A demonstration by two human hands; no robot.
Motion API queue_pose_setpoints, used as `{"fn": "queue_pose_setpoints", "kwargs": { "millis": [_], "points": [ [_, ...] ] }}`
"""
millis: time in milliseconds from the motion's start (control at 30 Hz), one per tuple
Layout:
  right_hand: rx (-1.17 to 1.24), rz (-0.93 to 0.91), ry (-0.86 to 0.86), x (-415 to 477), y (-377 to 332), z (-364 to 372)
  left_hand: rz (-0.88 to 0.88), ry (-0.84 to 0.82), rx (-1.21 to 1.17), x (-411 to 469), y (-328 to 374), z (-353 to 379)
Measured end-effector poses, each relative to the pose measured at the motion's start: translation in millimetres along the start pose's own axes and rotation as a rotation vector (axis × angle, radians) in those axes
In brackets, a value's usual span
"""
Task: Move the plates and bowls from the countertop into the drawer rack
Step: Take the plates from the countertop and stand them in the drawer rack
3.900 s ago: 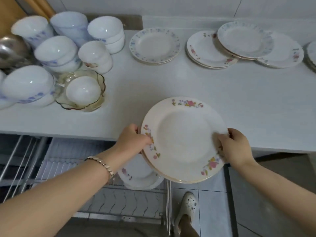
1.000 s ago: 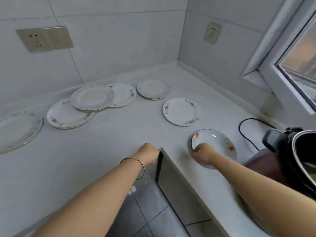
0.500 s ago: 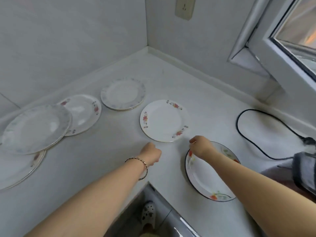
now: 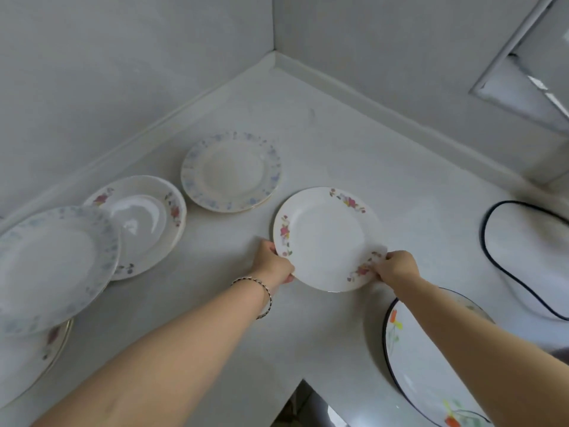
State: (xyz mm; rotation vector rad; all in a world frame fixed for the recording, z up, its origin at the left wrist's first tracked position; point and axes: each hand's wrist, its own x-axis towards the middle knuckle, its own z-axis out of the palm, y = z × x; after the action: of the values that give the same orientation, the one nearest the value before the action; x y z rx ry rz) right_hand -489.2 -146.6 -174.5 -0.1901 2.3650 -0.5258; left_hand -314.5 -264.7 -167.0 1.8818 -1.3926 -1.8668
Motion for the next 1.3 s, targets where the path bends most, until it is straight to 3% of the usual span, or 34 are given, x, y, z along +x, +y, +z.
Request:
{"fn": "queue_pose_setpoints", "kwargs": {
  "millis": [167,367,467,667,900,1033,1300],
  "points": [
    [0.102,-0.111,-0.024,-28,10,-1,0.064,0.054,-0.003,-35,-13,-23],
    [0.120,-0.374,-0.137,-99,17,-11,0.126,0.277,-0.047,-120,-53,-54],
    [0.083,-0.485,-0.215,-141,37,-12,0.131,0.418,-0.021,-179,-93,-62],
    [-0.128,-0.641,-0.422,-229,108,9,0.023,0.534,-0.091,-298,-209,-72],
    [-0.382,-0.695,-0.791,-331,212,72,-0.172,0.447,-0.116,-413,-360,-112],
    [-0.493,-0.697,-0.935,-383,261,116,-0.326,0.459,-0.254,-455,-448,-135],
    [-0.571,-0.449,-0.936,-446,343,226,-0.603,0.412,-0.370,-465,-582,-191]
  ]
}}
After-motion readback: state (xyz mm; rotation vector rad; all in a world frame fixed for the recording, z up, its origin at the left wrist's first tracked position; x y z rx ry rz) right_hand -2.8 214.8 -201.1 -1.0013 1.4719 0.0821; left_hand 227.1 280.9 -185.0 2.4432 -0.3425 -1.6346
